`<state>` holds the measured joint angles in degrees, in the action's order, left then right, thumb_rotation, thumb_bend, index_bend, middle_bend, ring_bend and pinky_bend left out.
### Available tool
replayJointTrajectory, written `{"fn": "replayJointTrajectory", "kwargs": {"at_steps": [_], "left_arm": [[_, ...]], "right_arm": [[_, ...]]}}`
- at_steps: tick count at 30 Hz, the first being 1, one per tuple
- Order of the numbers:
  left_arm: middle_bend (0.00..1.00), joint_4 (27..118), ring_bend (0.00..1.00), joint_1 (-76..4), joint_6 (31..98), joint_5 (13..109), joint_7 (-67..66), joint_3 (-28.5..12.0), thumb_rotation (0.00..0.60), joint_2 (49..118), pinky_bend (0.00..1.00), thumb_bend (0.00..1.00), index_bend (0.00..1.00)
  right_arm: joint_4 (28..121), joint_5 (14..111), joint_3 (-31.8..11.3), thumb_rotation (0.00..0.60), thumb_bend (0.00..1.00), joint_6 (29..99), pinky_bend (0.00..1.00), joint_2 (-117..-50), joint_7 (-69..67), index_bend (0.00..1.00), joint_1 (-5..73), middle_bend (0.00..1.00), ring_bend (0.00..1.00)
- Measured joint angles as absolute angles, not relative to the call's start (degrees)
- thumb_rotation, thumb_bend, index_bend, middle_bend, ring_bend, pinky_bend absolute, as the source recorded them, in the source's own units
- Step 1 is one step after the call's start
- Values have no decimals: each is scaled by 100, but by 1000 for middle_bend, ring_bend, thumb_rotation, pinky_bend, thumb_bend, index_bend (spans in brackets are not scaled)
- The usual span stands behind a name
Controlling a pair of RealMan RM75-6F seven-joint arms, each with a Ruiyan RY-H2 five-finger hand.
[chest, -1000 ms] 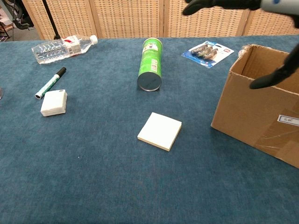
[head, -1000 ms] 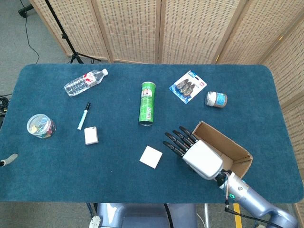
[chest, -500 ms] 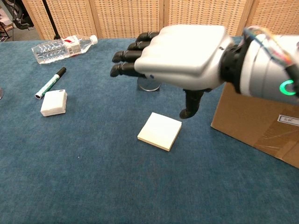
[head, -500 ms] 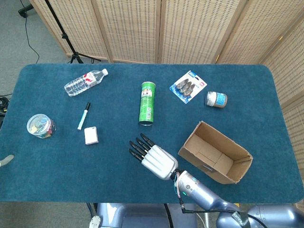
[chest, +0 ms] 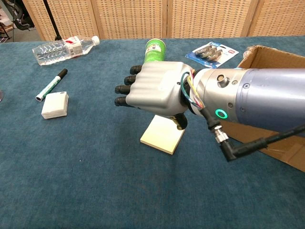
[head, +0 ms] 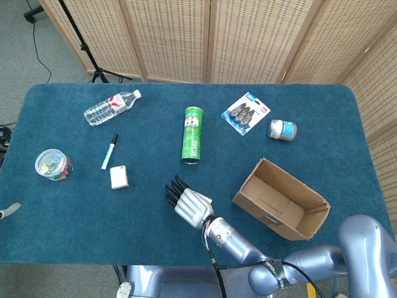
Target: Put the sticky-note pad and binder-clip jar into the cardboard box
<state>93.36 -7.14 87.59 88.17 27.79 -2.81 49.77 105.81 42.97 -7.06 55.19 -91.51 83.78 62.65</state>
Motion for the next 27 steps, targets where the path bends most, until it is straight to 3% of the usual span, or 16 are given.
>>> {"fn": "replayJointTrajectory", "kwargs": {"at_steps": [18, 27], "left_arm": [[0, 9463, 0, -829, 8492, 8821, 2485, -305, 600, 5003, 0, 0, 0], [0, 9470, 0, -857, 8410, 8799, 2450, -313, 600, 5004, 0, 0, 0]], "right_arm": [[9855, 6394, 40, 600, 0, 4612, 0, -8586, 6621, 3, 6459, 0, 0], [9386, 6405, 274, 600, 0, 4349, 0, -8667, 6337, 3, 6515, 0, 0]]}}
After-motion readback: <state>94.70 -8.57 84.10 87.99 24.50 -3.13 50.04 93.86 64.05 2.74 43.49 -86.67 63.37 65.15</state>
